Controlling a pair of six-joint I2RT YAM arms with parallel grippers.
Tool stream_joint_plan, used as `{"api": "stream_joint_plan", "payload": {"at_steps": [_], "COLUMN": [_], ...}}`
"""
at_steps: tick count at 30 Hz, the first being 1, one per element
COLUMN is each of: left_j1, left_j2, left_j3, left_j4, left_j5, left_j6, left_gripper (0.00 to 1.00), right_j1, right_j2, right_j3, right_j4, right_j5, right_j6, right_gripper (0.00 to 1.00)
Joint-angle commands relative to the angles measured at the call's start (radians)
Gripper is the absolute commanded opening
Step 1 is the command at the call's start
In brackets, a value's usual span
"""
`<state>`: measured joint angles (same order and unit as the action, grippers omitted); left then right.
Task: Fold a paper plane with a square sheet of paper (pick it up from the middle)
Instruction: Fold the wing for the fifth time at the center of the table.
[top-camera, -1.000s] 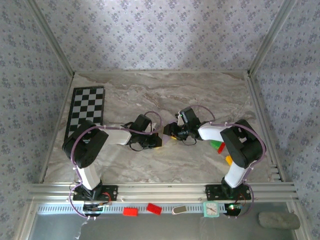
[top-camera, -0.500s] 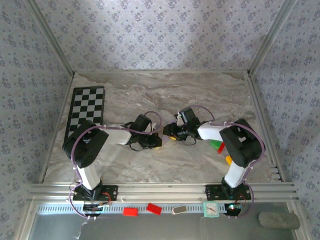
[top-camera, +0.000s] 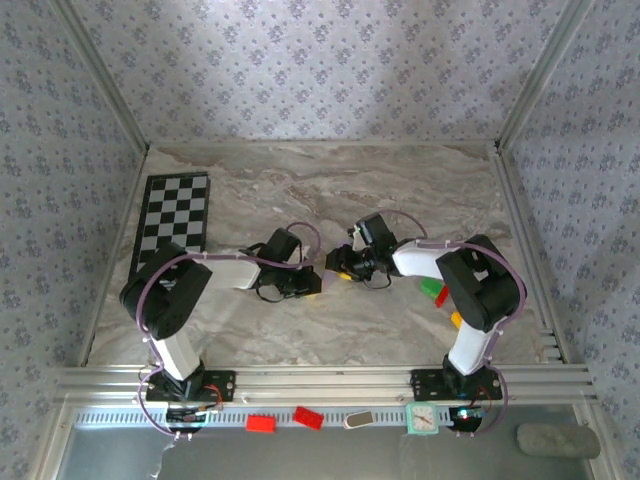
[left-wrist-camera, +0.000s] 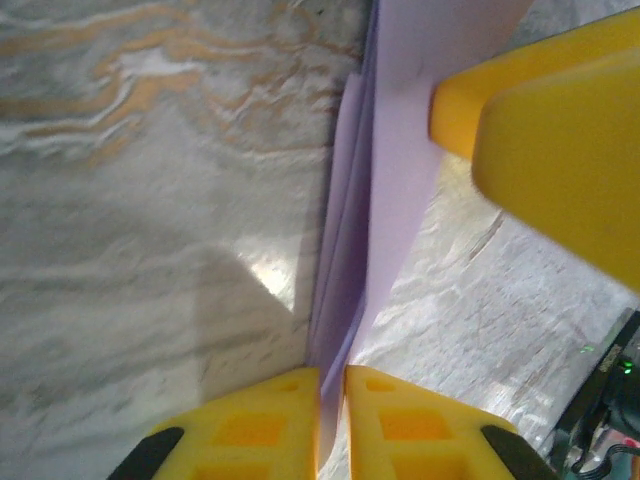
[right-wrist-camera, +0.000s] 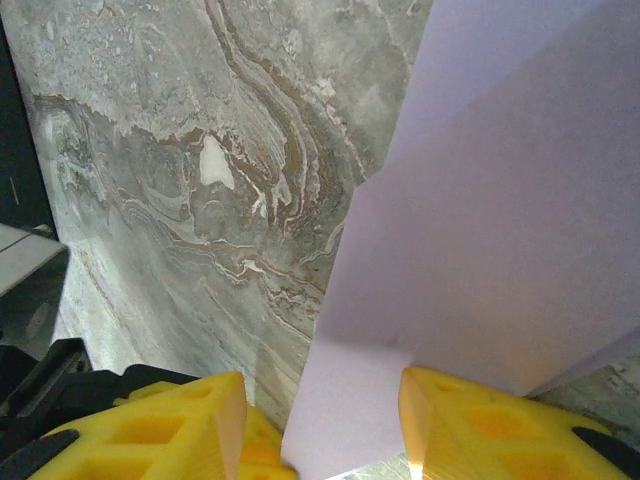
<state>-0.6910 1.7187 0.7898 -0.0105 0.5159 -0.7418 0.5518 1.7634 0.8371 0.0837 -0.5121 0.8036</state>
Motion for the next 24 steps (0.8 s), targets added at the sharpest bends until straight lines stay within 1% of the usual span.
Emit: {"api": "stream_joint_plan", "payload": {"at_steps": [1, 3, 6, 10, 16, 24], "left_j1": [0.013, 0.013, 0.012, -0.01, -0.051, -0.065], "left_j2": [-0.078, -0.102, -0.134, -0.14, -0.083, 0.014], "left_j3": [-0.004, 0.0, 0.007, 0.005, 0.032, 0.072], "left_j4": [-0.132, -0.148, -0.141, -0.031, 0.075, 0.123], "left_j5": [-0.045, -0.045, -0.053, -0.05, -0.061, -0.077], "left_j6": [0.03, 0.031, 0.023, -0.02, -0.07, -0.11], "left_gripper": [0.19, 0.22, 0.22, 0.17, 0.09, 0.02], "right_j1": [-0.01, -0.012, -0.013, -0.015, -0.016, -0.015], "right_j2": [0.036, 0.037, 0.038, 0.042, 0.055, 0.077], "right_j3": [0.009, 0.014, 0.022, 0.033, 0.046, 0.063], "right_j4": [-0.089, -0.1, -0.117, -0.145, -0.18, -0.209], "right_j5": [0.043, 0.044, 0.046, 0.053, 0.066, 0.079], "right_j6": [-0.002, -0.002, 0.002, 0.004, 0.006, 0.008], "right_gripper": [0.47, 0.47, 0.45, 0.41, 0.33, 0.24]}}
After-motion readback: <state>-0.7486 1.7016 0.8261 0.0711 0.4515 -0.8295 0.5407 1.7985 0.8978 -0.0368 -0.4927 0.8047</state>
